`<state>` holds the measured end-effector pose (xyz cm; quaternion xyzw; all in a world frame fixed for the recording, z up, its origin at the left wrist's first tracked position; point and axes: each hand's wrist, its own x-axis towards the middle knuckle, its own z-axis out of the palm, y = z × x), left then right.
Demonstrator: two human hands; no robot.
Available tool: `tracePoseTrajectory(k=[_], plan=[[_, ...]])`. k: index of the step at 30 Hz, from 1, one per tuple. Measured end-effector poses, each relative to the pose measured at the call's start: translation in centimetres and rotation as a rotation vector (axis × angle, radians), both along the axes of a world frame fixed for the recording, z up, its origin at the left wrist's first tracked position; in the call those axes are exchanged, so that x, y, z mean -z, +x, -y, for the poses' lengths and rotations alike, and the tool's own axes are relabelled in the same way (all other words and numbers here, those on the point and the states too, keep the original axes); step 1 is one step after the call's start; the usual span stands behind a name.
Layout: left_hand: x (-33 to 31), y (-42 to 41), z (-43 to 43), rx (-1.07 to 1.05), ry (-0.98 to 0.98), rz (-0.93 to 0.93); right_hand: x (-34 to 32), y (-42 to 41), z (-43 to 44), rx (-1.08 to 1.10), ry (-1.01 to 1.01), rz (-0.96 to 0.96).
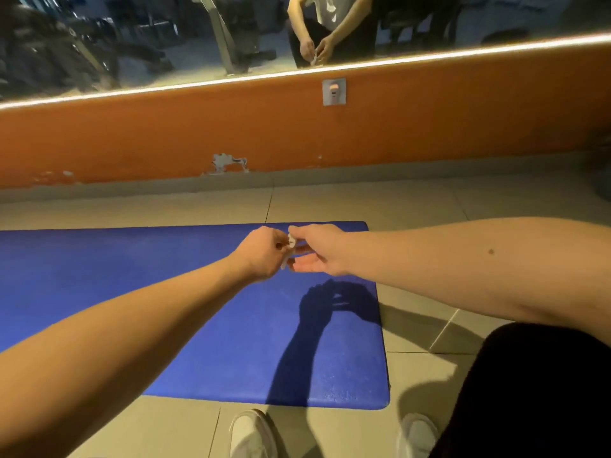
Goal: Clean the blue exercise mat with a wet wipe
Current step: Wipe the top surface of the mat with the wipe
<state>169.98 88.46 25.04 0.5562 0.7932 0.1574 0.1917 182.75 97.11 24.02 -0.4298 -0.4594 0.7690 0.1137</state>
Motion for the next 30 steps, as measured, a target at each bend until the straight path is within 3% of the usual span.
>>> tracePoseTrajectory(k=[7,12,18,23,27,30], plan=[[0.8,-2.3,0.7,-0.021,0.02,-0.015,1.1,-1.9,-0.6,0.016,0.155,0.215],[5.2,-4.0,-0.5,0.065,-0.199,-0.115,6.4,-1.0,-4.3,0.094,0.248,0.412],[12.9,-4.6,-5.5,0.079,-0.446,-0.179,15.5,-0.2,-11.0,-0.227,0.619,0.602],[19.6,-4.6,-9.2,0.018,-0.532,-0.16,21.4,-1.4,-13.9,-0.316,0.823,0.791],[25.3,-6.1,-9.6,-0.025,-0.616,-0.136,26.1,-2.2,-13.3,-0.349,0.907,0.711],[27.4,-6.8,-9.3,-0.105,-0.66,-0.169,29.3,-3.0,-11.1,-0.577,1.021,0.59]])
